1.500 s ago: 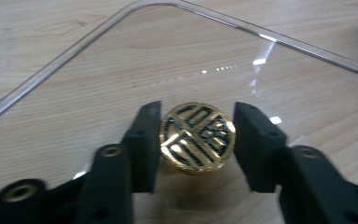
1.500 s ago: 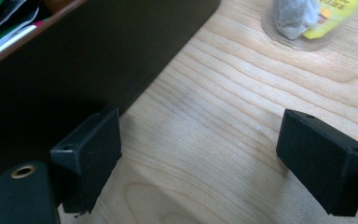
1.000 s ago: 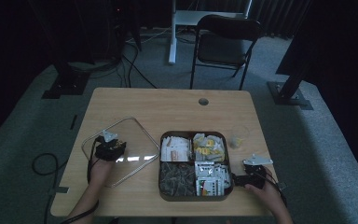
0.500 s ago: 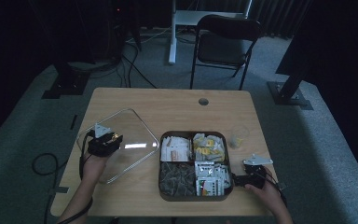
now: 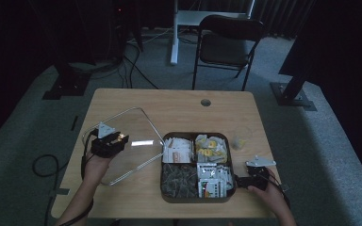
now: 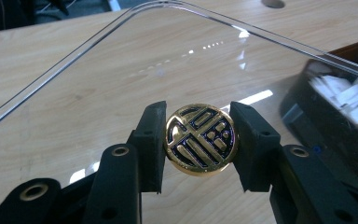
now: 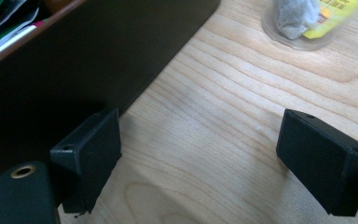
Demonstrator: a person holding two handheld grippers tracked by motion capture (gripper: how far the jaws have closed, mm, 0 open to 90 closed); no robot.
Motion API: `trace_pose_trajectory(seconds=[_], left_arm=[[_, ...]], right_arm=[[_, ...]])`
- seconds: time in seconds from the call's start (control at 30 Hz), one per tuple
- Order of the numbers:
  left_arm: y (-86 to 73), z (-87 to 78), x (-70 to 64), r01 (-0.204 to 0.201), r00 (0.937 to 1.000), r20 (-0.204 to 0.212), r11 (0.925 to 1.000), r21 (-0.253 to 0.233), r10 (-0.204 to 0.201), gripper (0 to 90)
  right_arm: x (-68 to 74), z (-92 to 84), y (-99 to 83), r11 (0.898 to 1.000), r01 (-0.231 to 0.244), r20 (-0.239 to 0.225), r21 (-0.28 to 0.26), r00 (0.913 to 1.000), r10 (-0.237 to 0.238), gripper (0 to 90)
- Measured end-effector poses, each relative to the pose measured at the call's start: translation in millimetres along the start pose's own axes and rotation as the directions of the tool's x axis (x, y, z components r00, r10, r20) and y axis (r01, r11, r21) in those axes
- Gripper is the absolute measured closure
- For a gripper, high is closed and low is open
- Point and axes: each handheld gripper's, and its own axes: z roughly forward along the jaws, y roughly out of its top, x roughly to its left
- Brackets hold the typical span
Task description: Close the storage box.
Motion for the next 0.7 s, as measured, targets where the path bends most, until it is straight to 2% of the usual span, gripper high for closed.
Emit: trace_pose_trajectory(seconds=[0.23, 0.4, 0.53, 0.7], left_arm=[[8.7, -2.7, -14.8, -0.023, 0.9981, 0.057, 0.9997, -0.011, 0.023, 58.7], [13.2, -1.8, -28.7, -0.052, 0.9933, 0.102, 0.9984, -0.021, 0.054, 58.7], [16.1, -1.6, -37.5, -0.081, 0.9898, 0.116, 0.9965, -0.019, 0.083, 58.7], [19.0, -1.4, -48.9, -0.104, 0.9822, 0.155, 0.9944, -0.019, 0.106, 58.7]], right_arm=[[0.0, 0.0, 0.0, 1.000, 0.000, 0.000, 0.000, 1.0000, 0.000, 13.1], [0.0, 0.0, 0.0, 1.000, 0.000, 0.000, 0.000, 1.0000, 0.000, 13.1], [0.0, 0.0, 0.0, 1.000, 0.000, 0.000, 0.000, 1.0000, 0.000, 13.1], [0.0, 0.0, 0.0, 1.000, 0.000, 0.000, 0.000, 1.0000, 0.000, 13.1]])
